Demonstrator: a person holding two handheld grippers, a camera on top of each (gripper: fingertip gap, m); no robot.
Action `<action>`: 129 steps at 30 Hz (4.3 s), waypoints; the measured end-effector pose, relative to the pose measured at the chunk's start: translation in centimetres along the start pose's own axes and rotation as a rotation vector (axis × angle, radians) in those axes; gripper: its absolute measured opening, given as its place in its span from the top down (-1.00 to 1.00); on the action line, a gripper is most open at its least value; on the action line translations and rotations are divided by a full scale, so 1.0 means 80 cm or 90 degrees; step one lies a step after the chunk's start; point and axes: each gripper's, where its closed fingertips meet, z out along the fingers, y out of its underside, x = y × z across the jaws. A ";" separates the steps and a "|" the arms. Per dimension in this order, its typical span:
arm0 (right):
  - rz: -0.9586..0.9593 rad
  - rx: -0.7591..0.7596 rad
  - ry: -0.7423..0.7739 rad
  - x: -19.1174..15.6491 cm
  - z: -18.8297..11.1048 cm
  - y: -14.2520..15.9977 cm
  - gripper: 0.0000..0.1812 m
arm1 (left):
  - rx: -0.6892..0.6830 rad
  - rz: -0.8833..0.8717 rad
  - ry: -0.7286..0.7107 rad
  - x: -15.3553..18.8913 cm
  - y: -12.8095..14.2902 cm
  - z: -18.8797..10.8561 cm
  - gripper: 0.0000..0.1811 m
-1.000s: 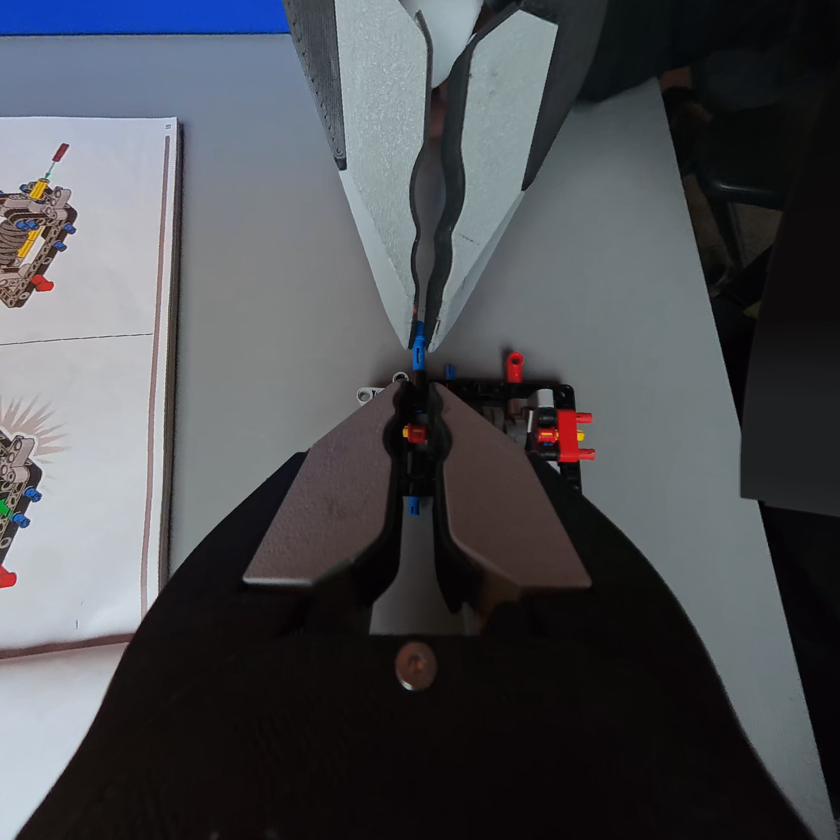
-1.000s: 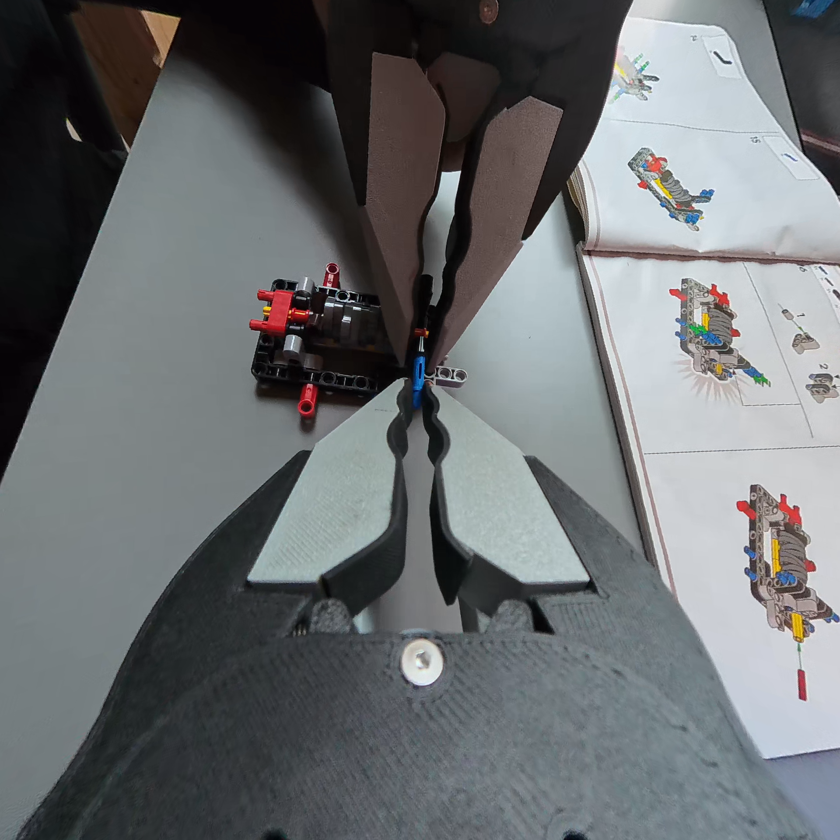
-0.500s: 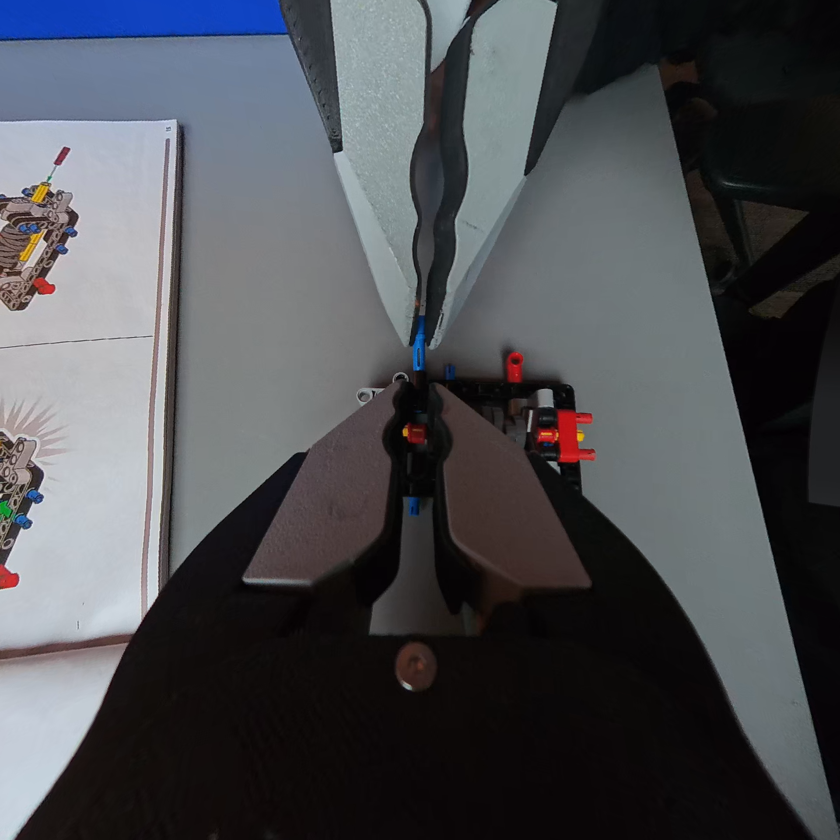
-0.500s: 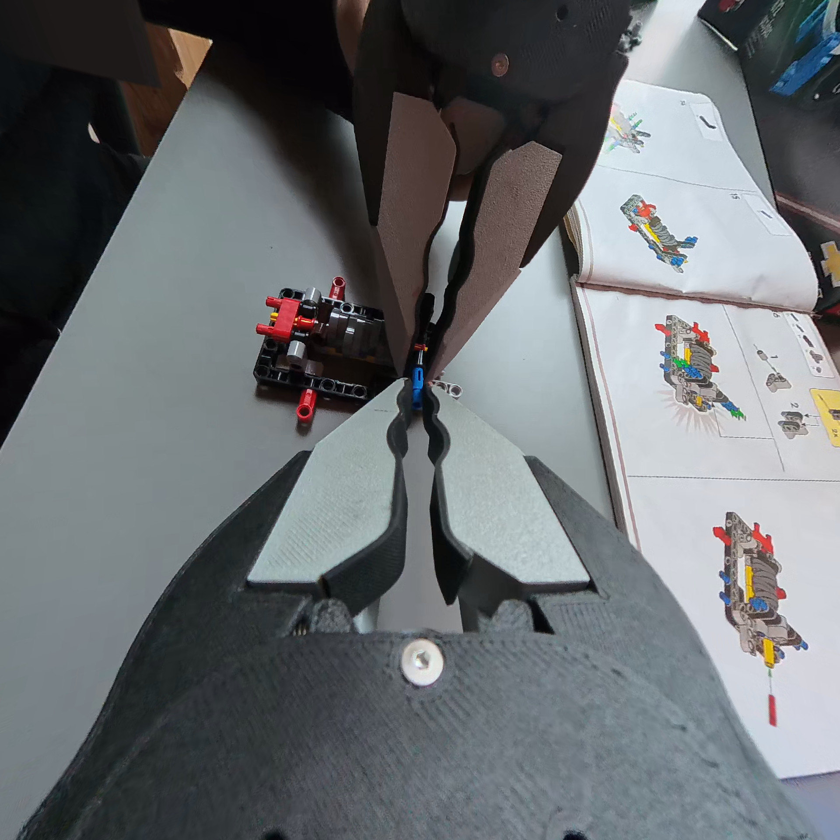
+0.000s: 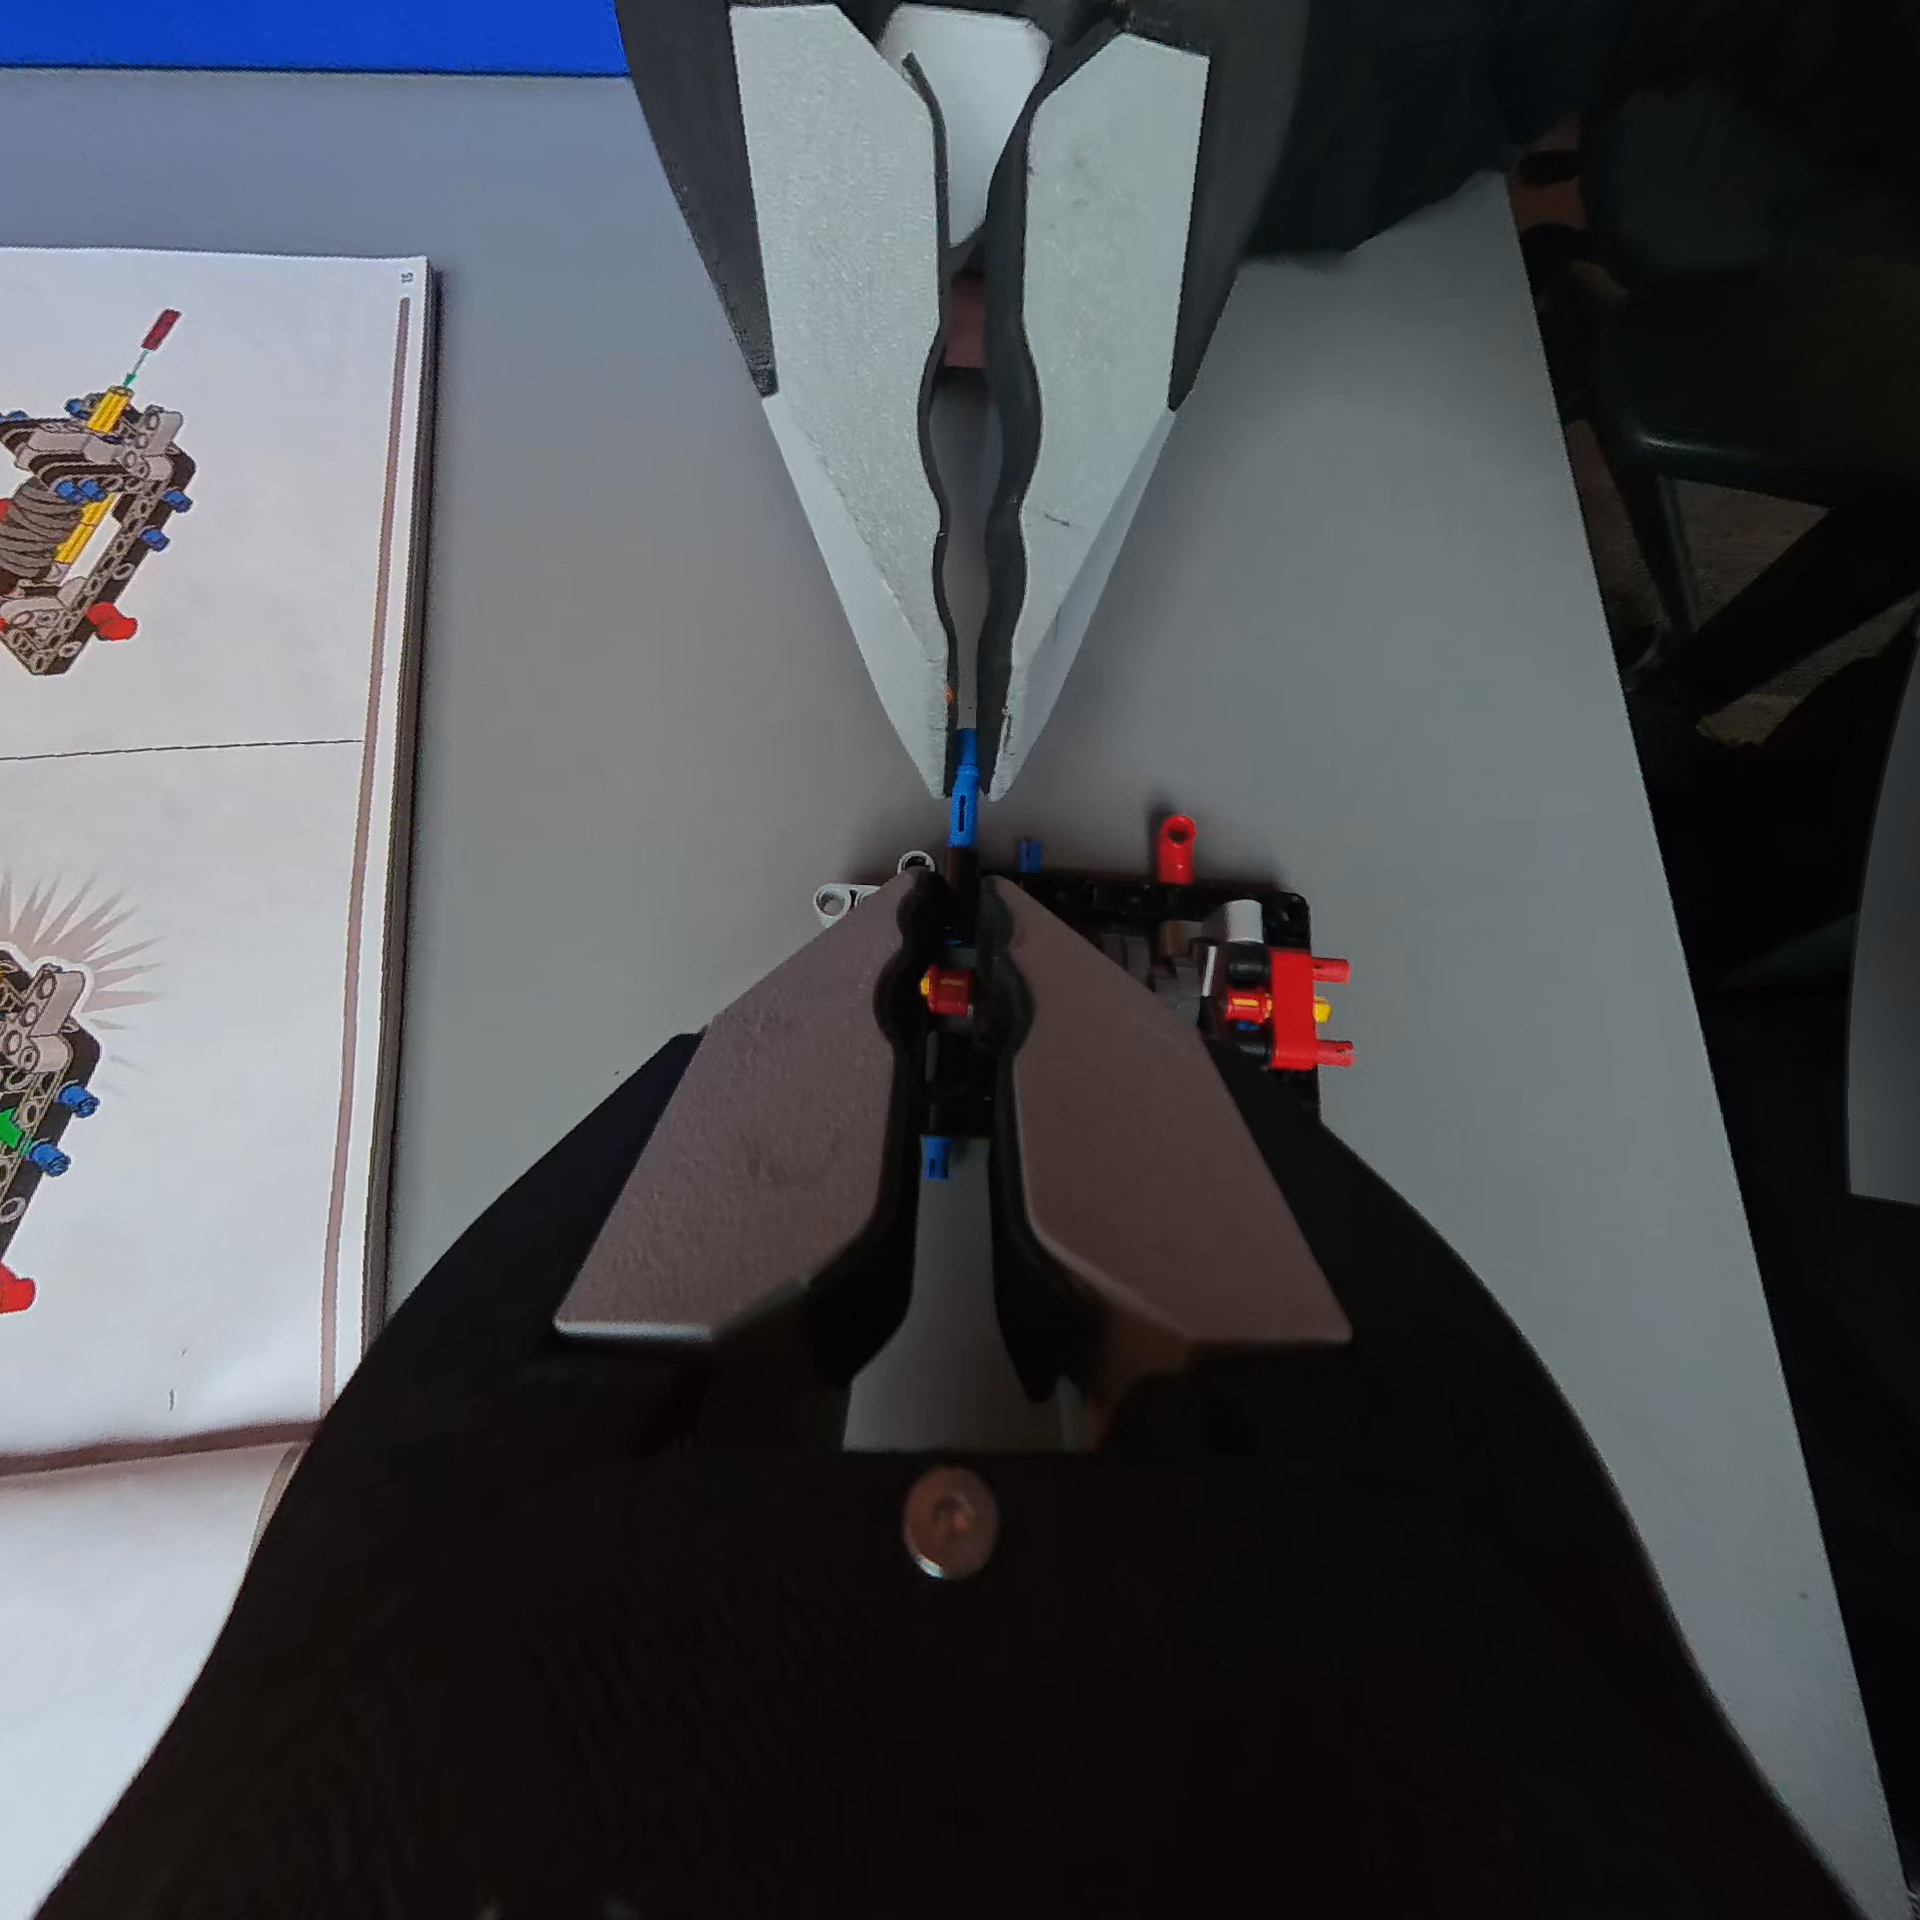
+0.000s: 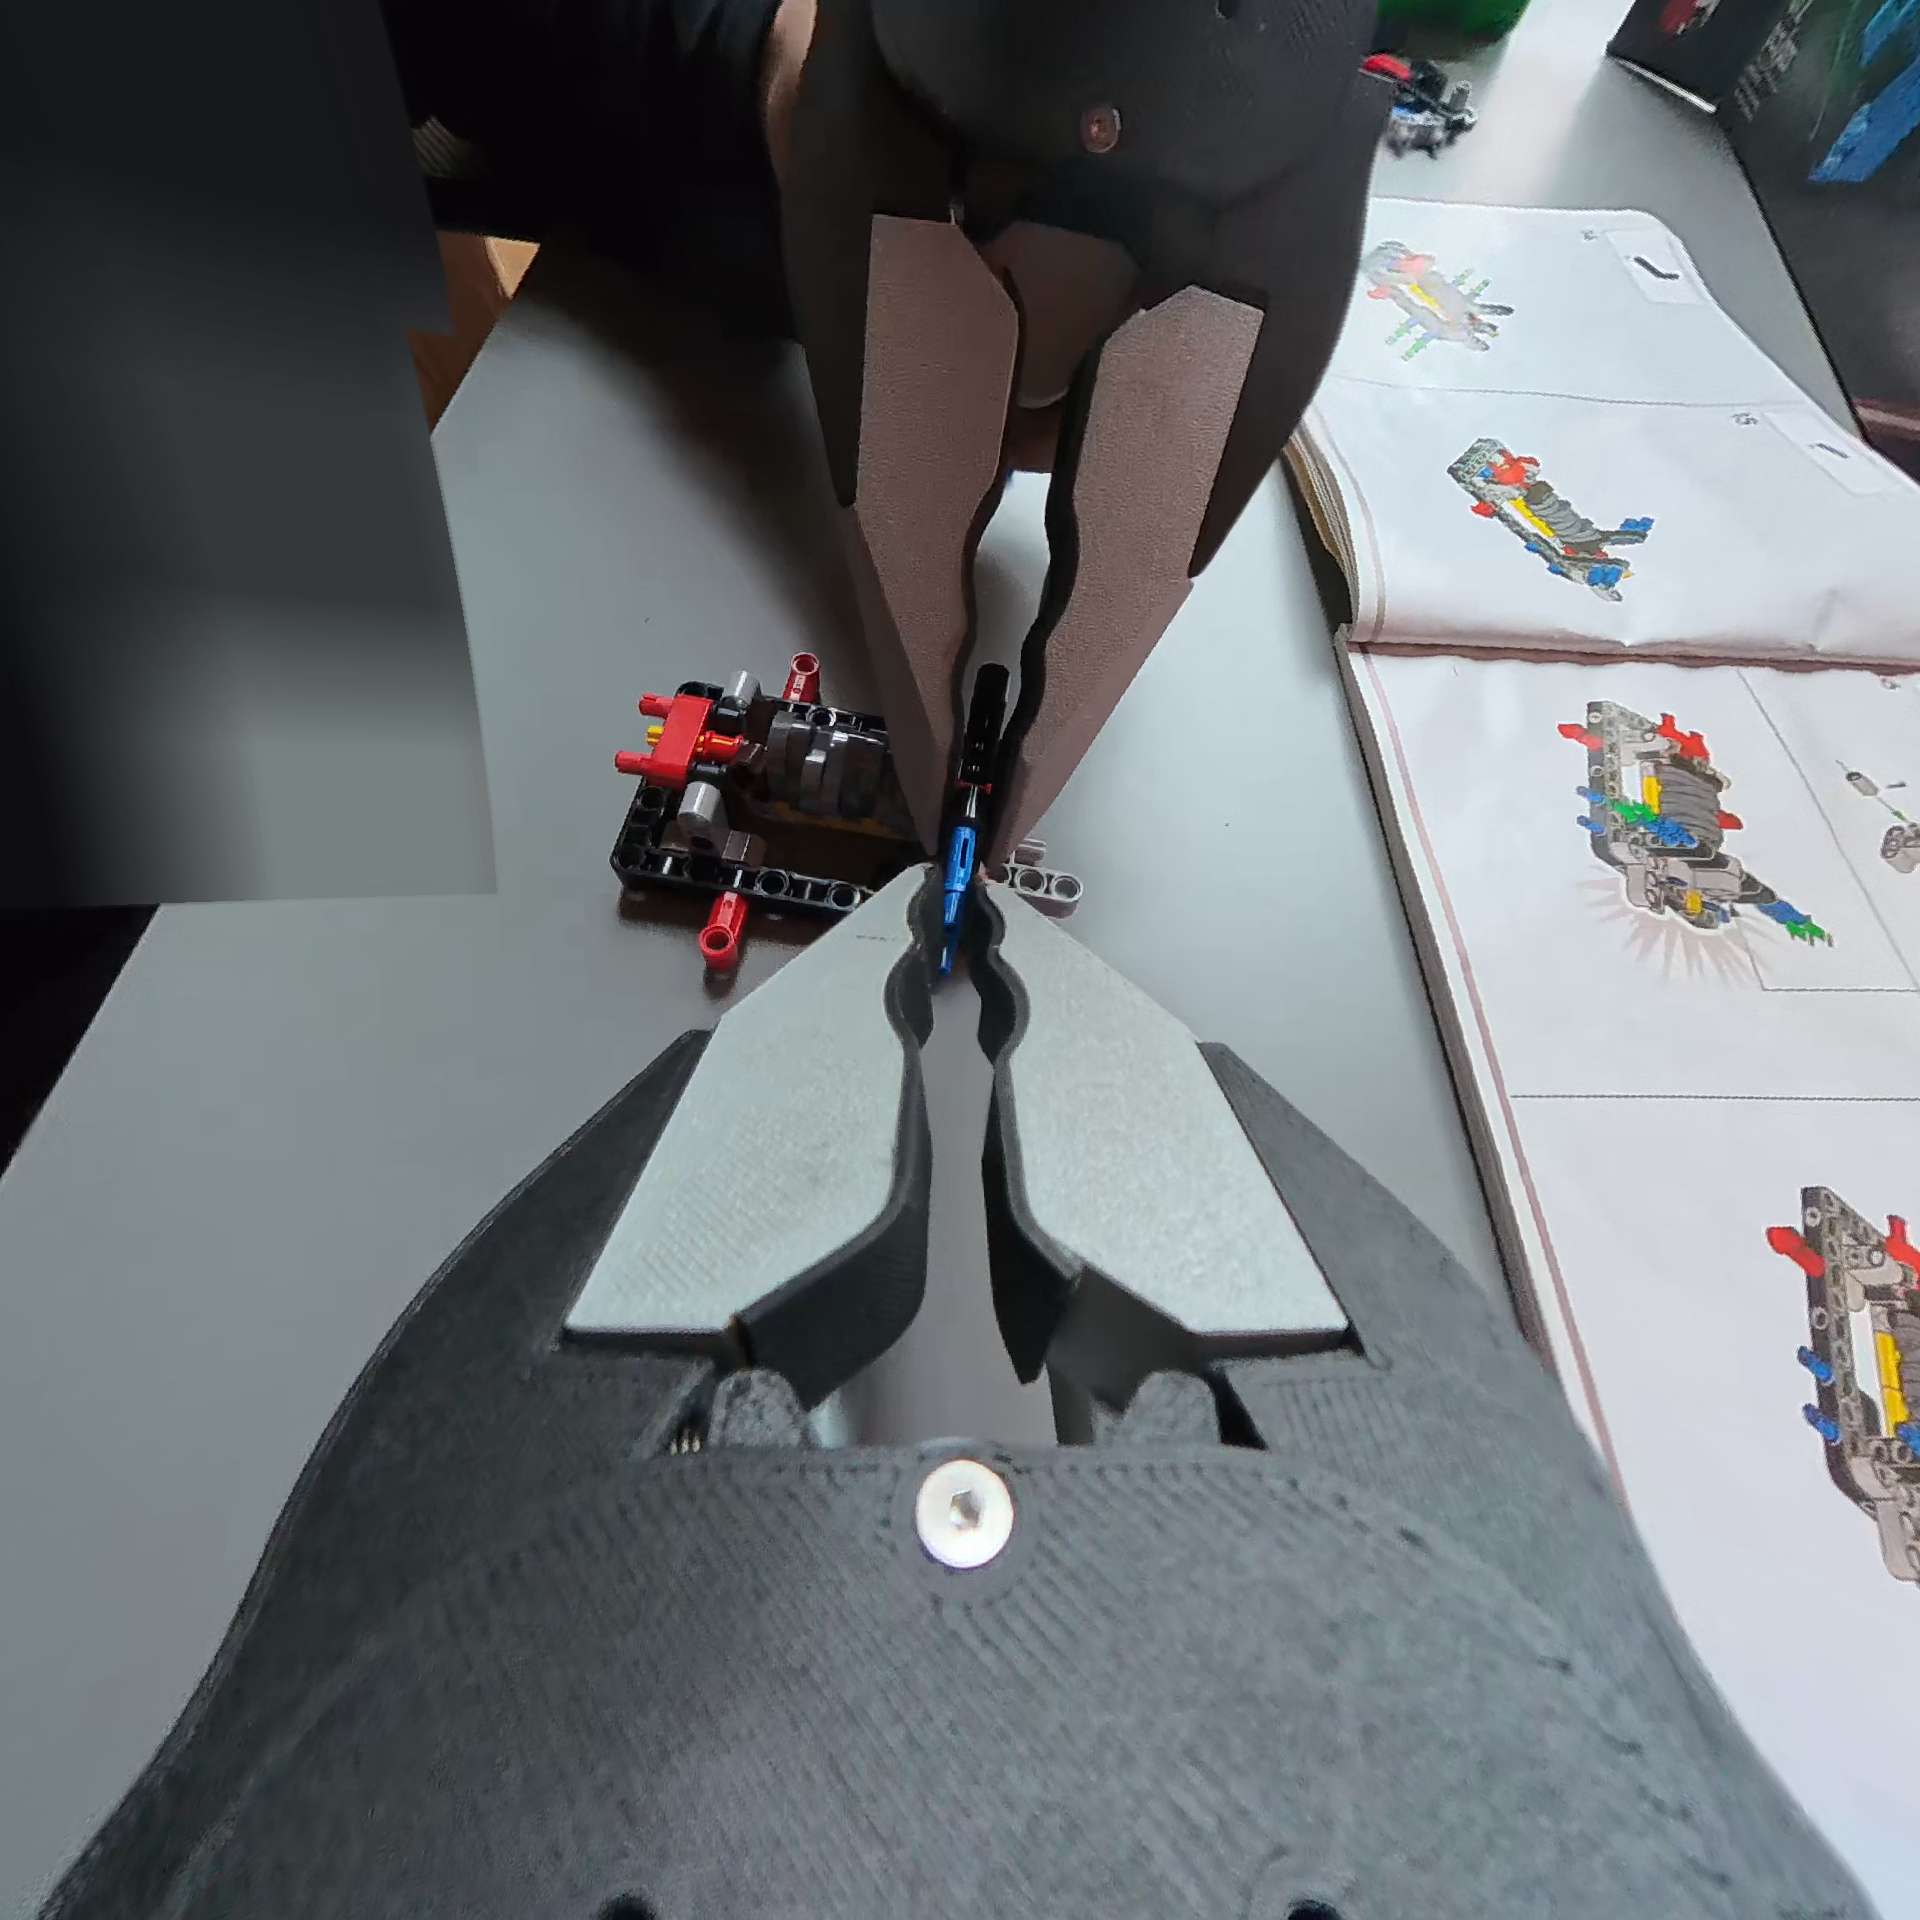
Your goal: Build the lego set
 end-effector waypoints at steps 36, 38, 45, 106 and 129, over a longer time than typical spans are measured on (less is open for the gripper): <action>-0.040 -0.099 0.134 0.019 0.002 0.002 0.99 | 0.037 -0.061 -0.018 -0.016 0.000 -0.004 0.94; -0.089 -0.121 0.150 0.018 0.001 0.003 1.00 | 0.034 -0.059 -0.016 -0.015 -0.001 -0.004 0.94; -0.207 -0.195 0.190 0.015 0.005 0.010 1.00 | 0.012 -0.035 -0.016 -0.010 -0.001 -0.001 0.94; 0.427 0.101 -0.216 -0.003 -0.020 -0.009 0.99 | 0.035 0.200 -0.140 0.001 -0.036 -0.003 0.97; 0.517 0.106 -0.237 0.000 -0.014 -0.005 1.00 | 0.000 0.295 -0.241 -0.013 -0.030 -0.004 1.00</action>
